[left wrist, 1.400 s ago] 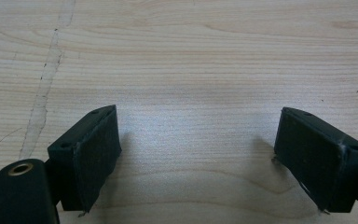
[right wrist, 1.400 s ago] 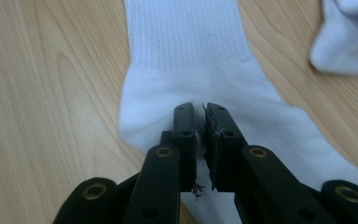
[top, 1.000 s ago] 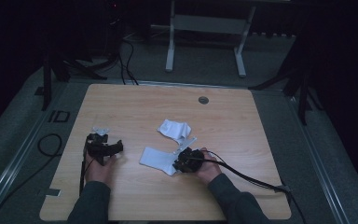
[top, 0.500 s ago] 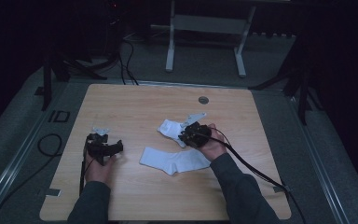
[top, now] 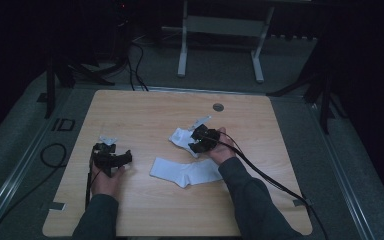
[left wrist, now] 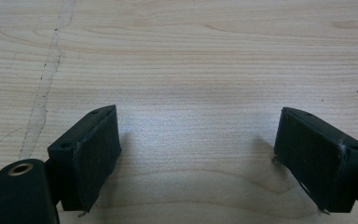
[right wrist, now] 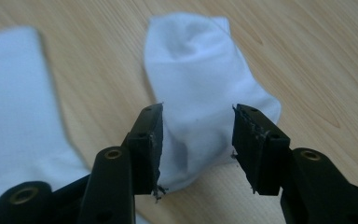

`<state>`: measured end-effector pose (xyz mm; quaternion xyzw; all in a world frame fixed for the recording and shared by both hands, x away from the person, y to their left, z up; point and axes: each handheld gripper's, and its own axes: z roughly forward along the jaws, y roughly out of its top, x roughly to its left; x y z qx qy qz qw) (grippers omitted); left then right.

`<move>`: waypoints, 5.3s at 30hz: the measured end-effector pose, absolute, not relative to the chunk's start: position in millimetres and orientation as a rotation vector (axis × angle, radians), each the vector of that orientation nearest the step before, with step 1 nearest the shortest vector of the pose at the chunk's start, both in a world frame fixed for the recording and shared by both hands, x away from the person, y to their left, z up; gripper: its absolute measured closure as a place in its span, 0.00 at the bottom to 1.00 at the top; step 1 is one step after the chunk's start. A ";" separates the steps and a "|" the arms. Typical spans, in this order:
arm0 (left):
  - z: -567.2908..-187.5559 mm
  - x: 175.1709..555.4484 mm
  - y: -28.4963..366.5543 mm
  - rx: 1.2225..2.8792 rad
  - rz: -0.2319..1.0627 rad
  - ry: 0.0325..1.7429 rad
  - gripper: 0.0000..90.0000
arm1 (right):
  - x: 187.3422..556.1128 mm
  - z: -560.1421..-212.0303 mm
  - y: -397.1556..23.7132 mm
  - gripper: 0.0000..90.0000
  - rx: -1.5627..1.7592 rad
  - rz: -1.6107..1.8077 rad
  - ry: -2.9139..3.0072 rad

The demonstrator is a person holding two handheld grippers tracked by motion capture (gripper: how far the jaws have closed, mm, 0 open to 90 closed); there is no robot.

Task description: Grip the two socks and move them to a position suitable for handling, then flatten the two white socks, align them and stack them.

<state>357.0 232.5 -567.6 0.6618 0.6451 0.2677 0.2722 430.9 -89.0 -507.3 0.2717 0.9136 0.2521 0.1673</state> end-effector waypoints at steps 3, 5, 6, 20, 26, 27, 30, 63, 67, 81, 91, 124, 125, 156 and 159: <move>-567.7 357.0 232.5 1.781 0.721 1.737 0.16 | 432.8 -511.9 -87.5 0.73 0.783 0.673 2.570; -567.6 357.0 232.5 1.781 0.720 1.737 0.16 | 433.1 -513.2 -93.1 0.95 0.810 0.669 2.567; -567.6 357.0 232.5 1.782 0.721 1.736 0.16 | 432.3 -512.2 -95.5 0.96 0.815 0.673 2.566; -567.7 356.9 232.4 1.782 0.720 1.736 0.16 | 429.3 -522.0 -162.6 0.93 0.985 0.658 2.542; -567.7 356.9 232.3 1.782 0.720 1.736 0.16 | 428.9 -522.7 -164.7 0.78 1.004 0.621 2.494; -567.7 356.9 232.4 1.782 0.720 1.735 0.16 | 427.9 -517.5 -162.5 0.77 0.991 0.627 2.479; -567.7 356.9 232.3 1.782 0.720 1.736 0.16 | 424.7 -502.4 -150.2 0.77 0.944 0.673 2.487; -567.7 356.9 232.3 1.782 0.720 1.735 0.16 | 446.5 -529.6 -72.5 0.94 0.923 0.675 2.641; -567.6 356.8 232.3 1.782 0.720 1.735 0.16 | 444.8 -520.8 -75.3 0.95 0.919 0.693 2.620; -567.7 356.9 232.3 1.782 0.720 1.735 0.16 | 444.0 -469.4 -110.3 0.94 0.882 0.692 2.528; -567.7 356.8 232.3 1.782 0.720 1.735 0.16 | 450.1 -471.8 -163.2 0.93 0.982 0.649 2.476; -567.7 356.9 232.3 1.782 0.720 1.735 0.16 | 441.4 -452.4 -186.8 0.63 0.951 0.697 2.453; -567.6 356.9 232.3 1.782 0.720 1.735 0.16 | 441.5 -451.9 -185.6 0.63 0.945 0.695 2.456; -567.7 356.9 232.3 1.782 0.720 1.735 0.16 | 443.7 -461.9 -132.8 0.60 0.666 0.659 2.636; -567.7 356.9 232.3 1.782 0.720 1.735 0.16 | 444.6 -464.3 -129.5 0.60 0.652 0.650 2.654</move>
